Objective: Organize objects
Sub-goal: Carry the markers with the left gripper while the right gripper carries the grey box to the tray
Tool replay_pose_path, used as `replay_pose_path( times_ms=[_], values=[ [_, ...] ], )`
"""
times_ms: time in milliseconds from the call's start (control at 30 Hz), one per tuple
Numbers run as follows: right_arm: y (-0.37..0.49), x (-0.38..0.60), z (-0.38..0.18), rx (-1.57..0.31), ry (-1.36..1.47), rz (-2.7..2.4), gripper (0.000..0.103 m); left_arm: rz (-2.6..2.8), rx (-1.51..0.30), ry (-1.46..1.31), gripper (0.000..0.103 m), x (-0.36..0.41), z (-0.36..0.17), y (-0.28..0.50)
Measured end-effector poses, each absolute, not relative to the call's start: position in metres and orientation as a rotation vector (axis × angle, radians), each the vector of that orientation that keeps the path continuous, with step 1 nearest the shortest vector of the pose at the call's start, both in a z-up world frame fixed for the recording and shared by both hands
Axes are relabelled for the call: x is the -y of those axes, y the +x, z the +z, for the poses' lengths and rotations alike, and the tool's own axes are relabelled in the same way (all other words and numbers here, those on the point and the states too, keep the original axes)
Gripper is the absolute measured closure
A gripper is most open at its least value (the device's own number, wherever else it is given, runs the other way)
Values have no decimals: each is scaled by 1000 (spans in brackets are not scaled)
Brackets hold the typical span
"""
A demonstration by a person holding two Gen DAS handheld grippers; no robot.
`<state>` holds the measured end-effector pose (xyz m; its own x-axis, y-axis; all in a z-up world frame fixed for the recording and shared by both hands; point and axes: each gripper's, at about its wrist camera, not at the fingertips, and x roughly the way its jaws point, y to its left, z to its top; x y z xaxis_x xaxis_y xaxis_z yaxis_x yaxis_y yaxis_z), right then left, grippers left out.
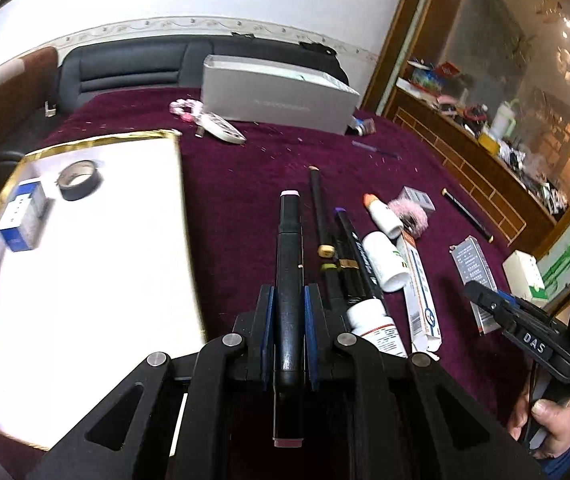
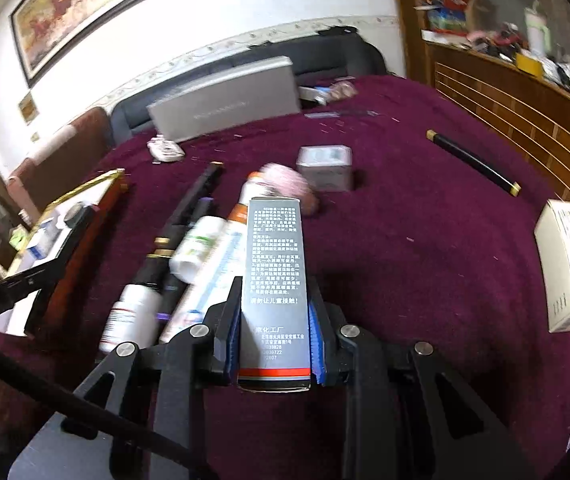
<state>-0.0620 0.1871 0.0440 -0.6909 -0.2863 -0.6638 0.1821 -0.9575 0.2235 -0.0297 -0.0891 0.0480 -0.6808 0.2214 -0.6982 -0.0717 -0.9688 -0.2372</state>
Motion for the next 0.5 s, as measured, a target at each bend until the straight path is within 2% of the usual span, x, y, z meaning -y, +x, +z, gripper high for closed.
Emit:
replay_pose_path(
  times_ms=[500],
  values=[
    [-58,-70,84,64,1019,-2414,78,2882,469,-1100,92,185,62,-9]
  ],
)
